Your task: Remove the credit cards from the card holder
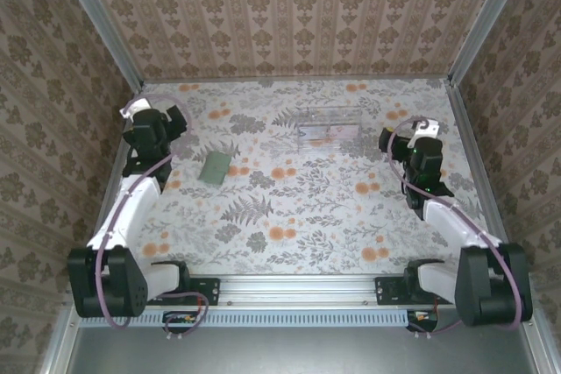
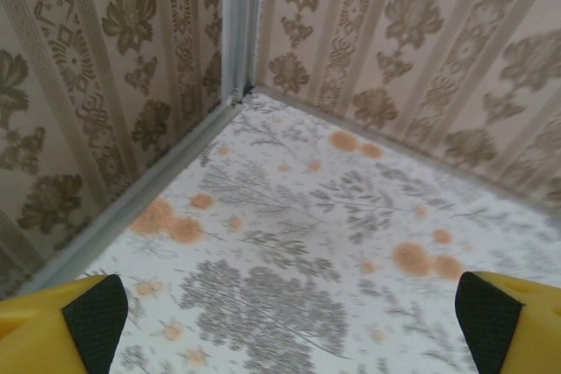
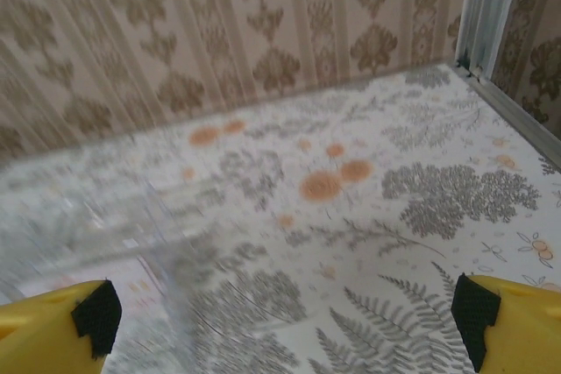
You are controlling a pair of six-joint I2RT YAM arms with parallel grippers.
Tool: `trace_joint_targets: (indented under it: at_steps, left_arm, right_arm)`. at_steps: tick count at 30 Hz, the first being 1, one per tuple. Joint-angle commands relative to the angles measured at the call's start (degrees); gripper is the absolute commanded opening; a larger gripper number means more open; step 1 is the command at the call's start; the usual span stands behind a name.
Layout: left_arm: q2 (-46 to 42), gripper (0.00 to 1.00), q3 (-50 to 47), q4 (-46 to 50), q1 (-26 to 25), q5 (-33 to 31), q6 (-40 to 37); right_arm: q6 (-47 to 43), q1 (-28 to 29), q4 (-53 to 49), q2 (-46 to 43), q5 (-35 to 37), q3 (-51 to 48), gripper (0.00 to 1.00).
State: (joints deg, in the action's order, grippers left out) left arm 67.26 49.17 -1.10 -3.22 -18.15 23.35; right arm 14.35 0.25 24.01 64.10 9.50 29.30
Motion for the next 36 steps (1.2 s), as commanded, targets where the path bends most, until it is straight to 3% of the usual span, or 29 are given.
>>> trace_joint_targets:
  at_steps: [1,6,11,14,19,22,29,36]
  left_arm:
    - [-3.29,1.0,-2.04,11.85,0.2,8.41,10.44]
    - [-7.55,1.0,-8.61,8.75,-1.16,13.48,11.86]
    - [0.85,1.0,-9.04,6.36,-0.91,15.68,9.25]
    - [10.78,0.98,-4.62,5.67,-0.19,20.69,8.56]
    - [26.76,0.85,3.8,7.08,0.73,26.51,8.49]
    - [31.79,0.76,5.76,7.2,0.75,31.07,9.05]
    - [29.53,0.72,1.26,6.58,-3.48,33.73,10.98]
    - [23.58,0.69,-4.4,5.62,-14.1,29.76,14.99]
  right_arm:
    - [15.4,-0.12,-14.78,-5.68,3.45,2.21,1.0]
    - [18.29,-0.08,-17.32,-8.99,-7.06,3.21,1.0]
    - [19.06,3.75,-22.04,-6.78,-14.78,7.24,1.0]
    - [17.47,9.33,-25.31,-4.99,-14.31,9.98,1.0]
    - [15.7,18.52,-29.11,-2.47,-11.41,13.37,1.0]
    - [14.52,21.87,-30.62,-2.26,-9.68,14.24,1.0]
    - [13.32,23.37,-32.36,-4.21,-6.28,13.43,1.0]
    - [13.59,23.43,-32.17,-5.36,-5.89,12.3,1.0]
